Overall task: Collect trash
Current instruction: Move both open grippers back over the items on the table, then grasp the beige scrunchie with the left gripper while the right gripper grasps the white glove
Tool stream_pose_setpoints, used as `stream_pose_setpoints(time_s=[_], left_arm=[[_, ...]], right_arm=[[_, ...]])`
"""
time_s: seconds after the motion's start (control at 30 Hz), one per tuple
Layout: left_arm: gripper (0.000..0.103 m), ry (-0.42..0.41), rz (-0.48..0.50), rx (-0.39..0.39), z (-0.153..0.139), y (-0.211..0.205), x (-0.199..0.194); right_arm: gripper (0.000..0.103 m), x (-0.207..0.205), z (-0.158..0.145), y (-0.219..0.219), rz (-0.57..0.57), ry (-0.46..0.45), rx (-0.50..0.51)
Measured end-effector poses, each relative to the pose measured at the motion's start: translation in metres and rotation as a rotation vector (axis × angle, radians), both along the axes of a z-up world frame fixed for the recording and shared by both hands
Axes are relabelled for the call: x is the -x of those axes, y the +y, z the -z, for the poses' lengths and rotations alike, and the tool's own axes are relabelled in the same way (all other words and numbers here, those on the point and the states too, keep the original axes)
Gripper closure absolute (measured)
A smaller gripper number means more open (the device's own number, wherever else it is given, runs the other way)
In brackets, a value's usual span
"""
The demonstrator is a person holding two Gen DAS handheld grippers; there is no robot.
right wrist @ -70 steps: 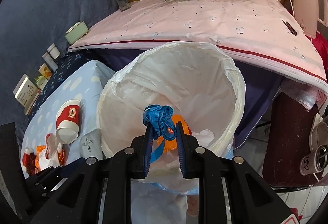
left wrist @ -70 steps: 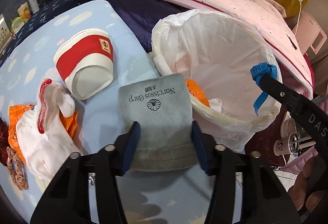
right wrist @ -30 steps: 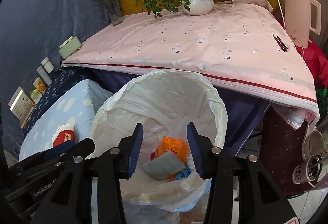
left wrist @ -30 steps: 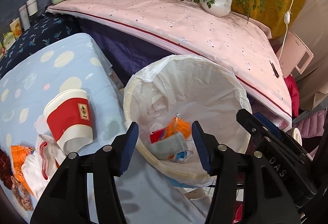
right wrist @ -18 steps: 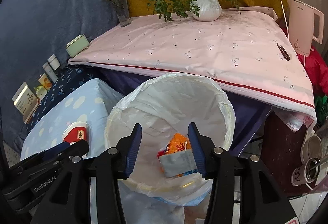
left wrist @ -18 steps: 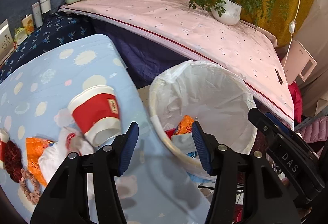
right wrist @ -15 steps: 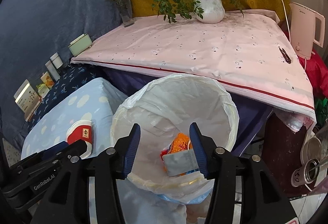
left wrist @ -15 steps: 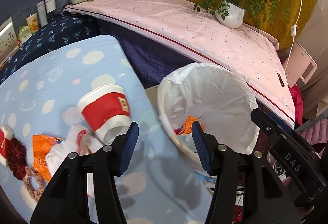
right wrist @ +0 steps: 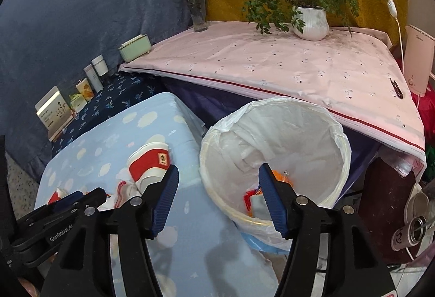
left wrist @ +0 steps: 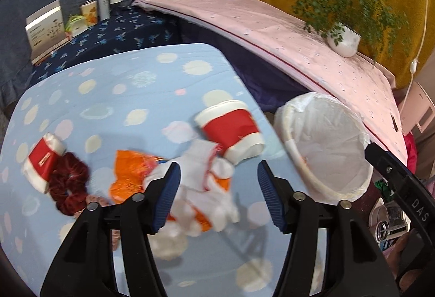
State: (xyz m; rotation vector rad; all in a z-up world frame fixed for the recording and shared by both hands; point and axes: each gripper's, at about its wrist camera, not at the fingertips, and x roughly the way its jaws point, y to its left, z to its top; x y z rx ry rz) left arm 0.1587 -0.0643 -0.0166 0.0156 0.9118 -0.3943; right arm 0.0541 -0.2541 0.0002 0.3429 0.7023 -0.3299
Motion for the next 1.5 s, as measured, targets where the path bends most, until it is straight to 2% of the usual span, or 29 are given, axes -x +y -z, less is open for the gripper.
stream_pose_setpoints(time_s=[0.1, 0.23, 0.37, 0.6, 0.9, 1.03, 1.13, 1.2, 1.3, 1.33, 1.37, 1.5], left_arm=[[0.043, -0.002, -0.045, -0.01, 0.002, 0.025, 0.001], [0.031, 0.007, -0.104, -0.027, 0.008, 0.054, 0.002], [0.027, 0.02, -0.167, -0.054, 0.016, 0.082, 0.003], [0.026, 0.074, -0.245, -0.077, 0.039, 0.125, 0.004], [0.027, 0.153, -0.274, -0.096, 0.072, 0.149, 0.005], [0.038, 0.195, -0.268, -0.08, 0.084, 0.154, 0.004], [0.043, 0.192, -0.261, -0.084, 0.087, 0.153, 0.004], [0.051, 0.19, -0.254, -0.079, 0.087, 0.151, 0.003], [0.074, 0.185, -0.242, -0.08, 0.086, 0.148, 0.001], [0.086, 0.187, -0.234, -0.075, 0.086, 0.147, 0.0], [0.09, 0.192, -0.228, -0.069, 0.086, 0.148, -0.001], [0.093, 0.194, -0.211, -0.038, 0.082, 0.149, -0.001]], right_arm=[[0.043, -0.003, 0.0, 0.017, -0.03, 0.005, 0.004], [0.043, -0.008, 0.0, 0.041, -0.073, 0.014, 0.008], [0.043, -0.015, 0.002, 0.063, -0.116, 0.027, 0.012], [0.043, -0.027, 0.015, 0.1, -0.182, 0.058, 0.013], [0.043, -0.04, 0.034, 0.134, -0.238, 0.098, 0.018], [0.043, -0.047, 0.041, 0.143, -0.25, 0.113, 0.024], [0.043, -0.052, 0.046, 0.146, -0.252, 0.124, 0.022], [0.043, -0.056, 0.05, 0.148, -0.251, 0.13, 0.022], [0.043, -0.061, 0.054, 0.149, -0.249, 0.138, 0.023], [0.043, -0.062, 0.056, 0.149, -0.249, 0.14, 0.023], [0.043, -0.064, 0.057, 0.149, -0.249, 0.143, 0.023], [0.043, -0.072, 0.064, 0.149, -0.248, 0.156, 0.026]])
